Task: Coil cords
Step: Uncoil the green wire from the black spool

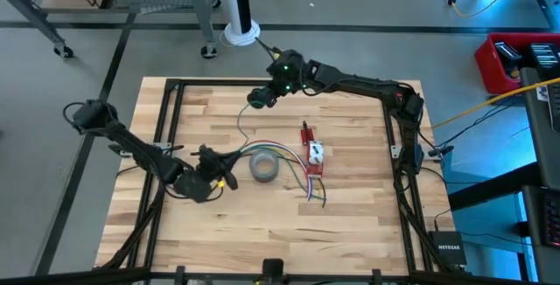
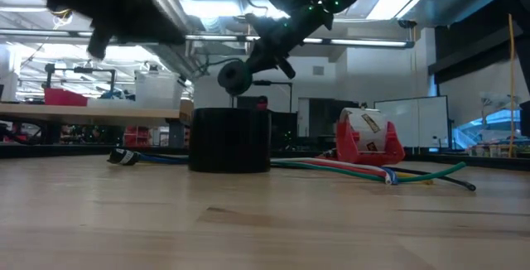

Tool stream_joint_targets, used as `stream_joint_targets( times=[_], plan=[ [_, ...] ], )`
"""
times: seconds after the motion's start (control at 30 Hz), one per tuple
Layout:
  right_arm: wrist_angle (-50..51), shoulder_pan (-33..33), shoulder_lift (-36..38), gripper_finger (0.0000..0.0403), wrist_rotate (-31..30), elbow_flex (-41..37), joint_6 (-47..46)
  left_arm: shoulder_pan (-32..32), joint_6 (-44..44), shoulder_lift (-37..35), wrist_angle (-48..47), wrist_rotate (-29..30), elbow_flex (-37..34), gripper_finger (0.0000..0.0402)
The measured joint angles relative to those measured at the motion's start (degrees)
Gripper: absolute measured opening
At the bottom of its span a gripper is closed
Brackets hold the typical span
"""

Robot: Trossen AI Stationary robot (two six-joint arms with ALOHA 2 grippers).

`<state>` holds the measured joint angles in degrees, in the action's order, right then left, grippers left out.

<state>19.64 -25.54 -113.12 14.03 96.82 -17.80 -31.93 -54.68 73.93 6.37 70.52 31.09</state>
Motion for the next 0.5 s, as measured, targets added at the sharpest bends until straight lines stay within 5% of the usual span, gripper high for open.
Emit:
stream_joint_targets(
  times=[0.23,0.5],
  plan=[
    [0.42,-0.42,0.0,0.0001,0.67,0.0,0.0,-2.69,-37.36,0.0,-33.04,-8.26,0.0,0.0],
    [3.04,-0.37,0.0,0.0001,2.84,0.0,-0.01,-4.56,-62.85,0.0,-62.5,-14.03,-0.02,0.0]
  ],
)
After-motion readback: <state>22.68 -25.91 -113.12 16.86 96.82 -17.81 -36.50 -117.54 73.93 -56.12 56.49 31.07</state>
